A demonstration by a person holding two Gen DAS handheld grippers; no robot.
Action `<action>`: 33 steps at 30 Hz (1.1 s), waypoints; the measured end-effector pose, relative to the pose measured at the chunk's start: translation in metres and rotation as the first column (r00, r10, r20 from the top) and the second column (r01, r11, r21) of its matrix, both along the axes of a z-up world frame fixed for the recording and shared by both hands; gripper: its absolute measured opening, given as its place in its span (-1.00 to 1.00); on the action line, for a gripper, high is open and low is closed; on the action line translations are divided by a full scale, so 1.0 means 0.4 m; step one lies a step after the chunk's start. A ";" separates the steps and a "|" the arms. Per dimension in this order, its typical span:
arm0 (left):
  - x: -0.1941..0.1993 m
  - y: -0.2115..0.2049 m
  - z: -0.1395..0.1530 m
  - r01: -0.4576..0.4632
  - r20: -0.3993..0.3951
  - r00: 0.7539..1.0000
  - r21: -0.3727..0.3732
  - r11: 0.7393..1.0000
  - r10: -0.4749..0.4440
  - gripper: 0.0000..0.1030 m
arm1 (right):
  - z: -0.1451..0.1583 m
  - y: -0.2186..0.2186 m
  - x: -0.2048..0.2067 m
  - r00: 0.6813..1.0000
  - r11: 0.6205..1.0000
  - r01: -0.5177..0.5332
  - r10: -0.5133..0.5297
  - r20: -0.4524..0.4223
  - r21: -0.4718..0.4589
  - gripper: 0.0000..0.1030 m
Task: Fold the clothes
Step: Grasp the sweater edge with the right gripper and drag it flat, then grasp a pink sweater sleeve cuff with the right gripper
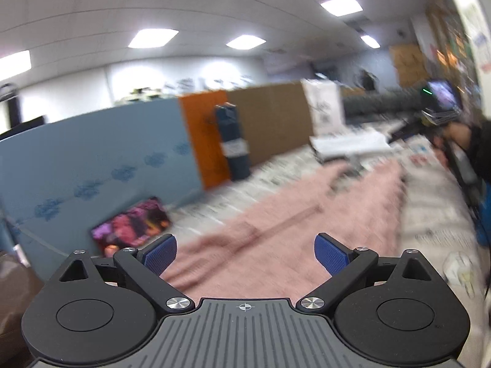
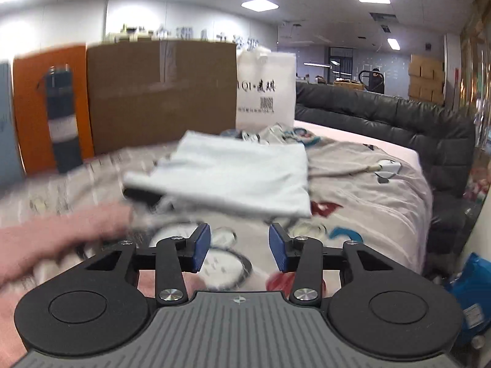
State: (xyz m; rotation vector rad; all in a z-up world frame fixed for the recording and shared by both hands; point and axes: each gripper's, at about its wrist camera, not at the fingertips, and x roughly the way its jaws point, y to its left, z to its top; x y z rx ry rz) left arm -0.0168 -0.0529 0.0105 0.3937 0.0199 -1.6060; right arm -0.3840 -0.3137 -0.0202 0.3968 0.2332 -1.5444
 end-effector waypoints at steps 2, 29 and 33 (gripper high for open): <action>0.038 -0.025 0.026 -0.106 -0.072 0.992 -0.002 0.994 0.105 0.98 | 0.018 -0.029 -0.008 0.990 0.997 -0.067 0.063 0.123 0.026 -0.08; 0.226 -0.174 -0.047 -0.503 -0.207 0.808 0.245 0.828 0.552 1.00 | -0.025 -0.280 0.296 0.923 0.946 -0.308 0.323 -0.212 0.101 -0.79; 0.236 -0.178 -0.059 -0.539 -0.171 0.786 0.278 0.795 0.593 1.00 | -0.068 -0.317 0.290 0.924 0.934 -0.285 0.327 -0.198 0.214 -0.75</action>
